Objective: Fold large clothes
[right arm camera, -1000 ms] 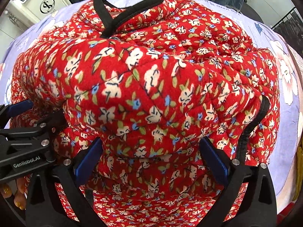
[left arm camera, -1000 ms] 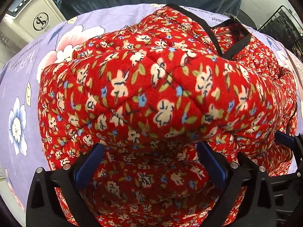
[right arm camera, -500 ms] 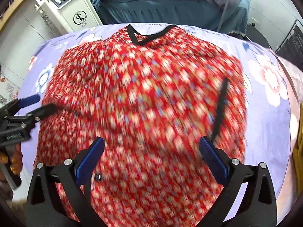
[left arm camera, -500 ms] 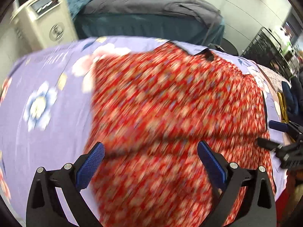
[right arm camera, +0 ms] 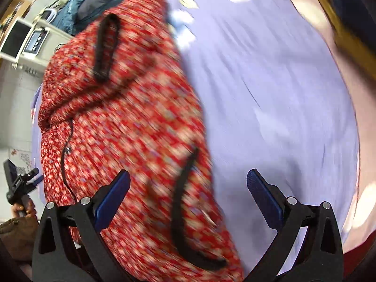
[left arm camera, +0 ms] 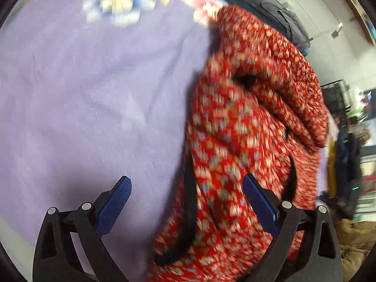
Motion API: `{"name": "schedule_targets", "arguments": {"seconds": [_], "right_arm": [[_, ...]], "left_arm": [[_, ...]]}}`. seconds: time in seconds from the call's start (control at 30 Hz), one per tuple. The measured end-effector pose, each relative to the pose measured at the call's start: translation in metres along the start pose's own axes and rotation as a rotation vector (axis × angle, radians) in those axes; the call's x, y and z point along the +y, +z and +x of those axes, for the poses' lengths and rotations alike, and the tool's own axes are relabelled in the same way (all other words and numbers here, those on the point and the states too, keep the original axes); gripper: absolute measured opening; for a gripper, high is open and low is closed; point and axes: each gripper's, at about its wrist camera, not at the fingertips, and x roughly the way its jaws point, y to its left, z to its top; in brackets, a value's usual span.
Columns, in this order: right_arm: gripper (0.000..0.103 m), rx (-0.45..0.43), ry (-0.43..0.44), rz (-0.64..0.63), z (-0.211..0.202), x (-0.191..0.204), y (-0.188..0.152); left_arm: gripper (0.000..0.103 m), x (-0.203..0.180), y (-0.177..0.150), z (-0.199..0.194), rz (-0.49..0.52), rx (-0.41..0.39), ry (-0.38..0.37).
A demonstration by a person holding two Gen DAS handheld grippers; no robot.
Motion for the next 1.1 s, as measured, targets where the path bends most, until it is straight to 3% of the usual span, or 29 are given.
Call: {"name": "schedule_targets", "arguments": {"seconds": [0.2, 0.3, 0.37, 0.43, 0.63, 0.93, 1.1], "right_arm": [[0.098, 0.118, 0.124, 0.078, 0.021, -0.035, -0.043], [0.098, 0.128, 0.16, 0.063, 0.023, -0.036, -0.061], [0.098, 0.133, 0.171, 0.053, 0.021, -0.032, -0.068], [0.098, 0.14, 0.178, 0.039, 0.014, -0.029, -0.074], [0.098, 0.167, 0.182, -0.054, 0.016, -0.007, -0.093], [0.091, 0.184, 0.217, -0.082, 0.016, 0.003, -0.105], [0.09, 0.213, 0.22, -0.092, 0.015, -0.002, -0.107]], "left_arm": [[0.091, -0.01, -0.032, 0.027, 0.049, 0.08, -0.023], [0.091, -0.017, -0.049, 0.032, 0.106, 0.092, -0.013], [0.09, -0.023, -0.057, 0.034, 0.159, 0.117, 0.001], [0.083, -0.027, -0.061, 0.035, 0.195, 0.136, 0.01], [0.069, -0.025, -0.069, 0.023, 0.201, 0.131, -0.028], [0.065, -0.02, -0.079, 0.008, 0.252, 0.159, -0.07], [0.065, 0.006, -0.091, 0.01, 0.213, 0.24, -0.081]]}}
